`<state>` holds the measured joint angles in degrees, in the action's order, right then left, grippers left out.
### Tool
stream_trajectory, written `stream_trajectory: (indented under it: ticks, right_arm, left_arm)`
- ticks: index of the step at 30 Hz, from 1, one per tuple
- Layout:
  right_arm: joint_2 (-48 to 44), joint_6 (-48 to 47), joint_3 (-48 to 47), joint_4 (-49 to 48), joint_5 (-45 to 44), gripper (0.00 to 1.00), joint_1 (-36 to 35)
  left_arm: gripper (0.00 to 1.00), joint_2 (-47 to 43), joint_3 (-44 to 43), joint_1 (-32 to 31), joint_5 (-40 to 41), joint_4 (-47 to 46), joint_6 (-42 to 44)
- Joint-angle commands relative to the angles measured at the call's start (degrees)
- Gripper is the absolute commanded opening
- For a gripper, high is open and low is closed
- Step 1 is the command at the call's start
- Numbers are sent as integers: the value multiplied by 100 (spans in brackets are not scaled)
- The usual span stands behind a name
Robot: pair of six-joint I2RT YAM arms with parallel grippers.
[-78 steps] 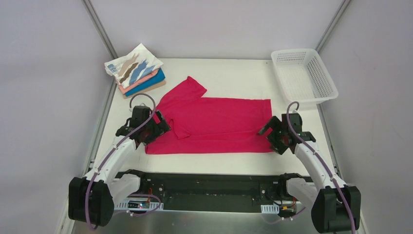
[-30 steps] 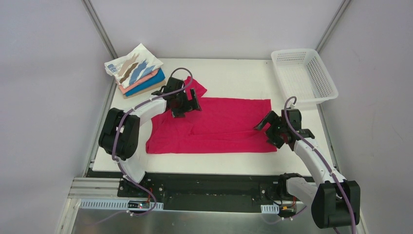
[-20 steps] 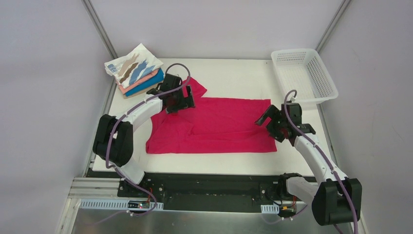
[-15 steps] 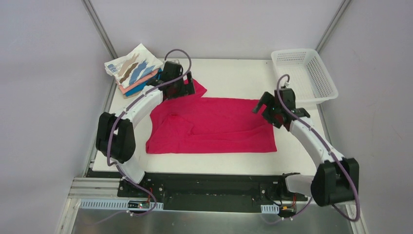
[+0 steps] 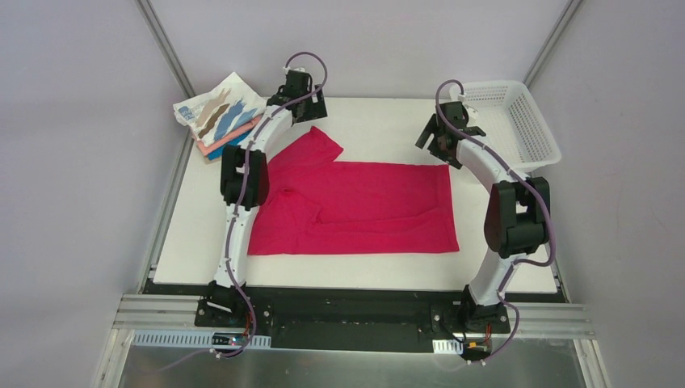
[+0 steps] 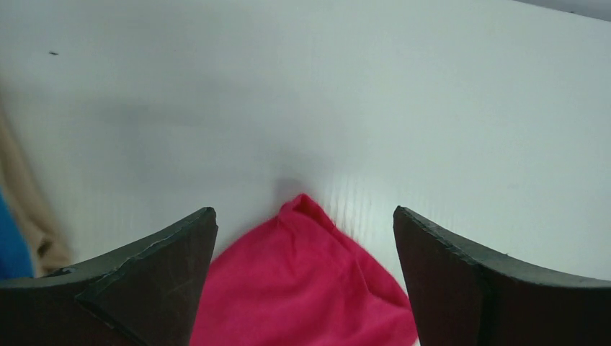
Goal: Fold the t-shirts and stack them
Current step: Grab the side of the flattened tshirt furthest away from the robot with both arms
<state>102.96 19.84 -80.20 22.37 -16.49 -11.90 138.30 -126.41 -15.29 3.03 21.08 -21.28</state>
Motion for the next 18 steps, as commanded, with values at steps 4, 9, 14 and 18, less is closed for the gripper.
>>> stream_trajectory:
  ticks: [4, 9, 14, 18]
  right_arm:
    - [102, -178, -257, 246, -367, 100, 168]
    - [-44, 43, 153, 155, -113, 100, 227]
    - [-90, 100, 288, 197, -149, 100, 253]
    - [-71, 190, 255, 206, -277, 100, 295]
  left_arm:
    - [79, 1044, -1368, -71, 166, 24, 332]
    - [61, 1316, -1393, -95, 316, -244, 184]
    - [49, 1215, -1142, -247, 604, -226, 569]
    - [36, 992, -757, -357, 963, -219, 885]
